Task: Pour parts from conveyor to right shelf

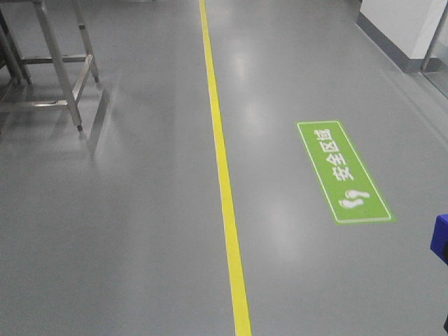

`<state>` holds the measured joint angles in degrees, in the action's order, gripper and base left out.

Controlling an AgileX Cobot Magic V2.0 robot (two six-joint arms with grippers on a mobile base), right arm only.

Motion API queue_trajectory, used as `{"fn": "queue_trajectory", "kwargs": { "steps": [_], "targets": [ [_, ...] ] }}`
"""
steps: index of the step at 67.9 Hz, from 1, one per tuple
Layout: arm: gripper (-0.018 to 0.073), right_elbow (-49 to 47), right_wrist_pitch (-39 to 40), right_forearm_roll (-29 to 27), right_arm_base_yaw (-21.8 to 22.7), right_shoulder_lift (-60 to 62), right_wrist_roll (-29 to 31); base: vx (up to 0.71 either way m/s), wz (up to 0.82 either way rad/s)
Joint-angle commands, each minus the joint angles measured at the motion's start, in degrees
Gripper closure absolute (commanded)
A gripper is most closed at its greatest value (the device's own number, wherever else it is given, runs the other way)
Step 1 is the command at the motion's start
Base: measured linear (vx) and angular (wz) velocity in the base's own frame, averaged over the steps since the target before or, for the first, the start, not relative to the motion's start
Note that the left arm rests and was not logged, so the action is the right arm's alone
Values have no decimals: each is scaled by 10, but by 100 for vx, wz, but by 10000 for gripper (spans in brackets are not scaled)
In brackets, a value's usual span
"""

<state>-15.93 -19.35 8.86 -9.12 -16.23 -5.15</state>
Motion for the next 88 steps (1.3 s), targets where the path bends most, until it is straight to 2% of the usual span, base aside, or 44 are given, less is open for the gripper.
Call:
{"fn": "queue_trajectory", "kwargs": {
  "steps": [1, 88],
  "targets": [
    [565, -17, 48, 7, 0, -5, 1, 81, -4],
    [565, -17, 46, 7, 0, -5, 1, 90, 2]
  ]
}}
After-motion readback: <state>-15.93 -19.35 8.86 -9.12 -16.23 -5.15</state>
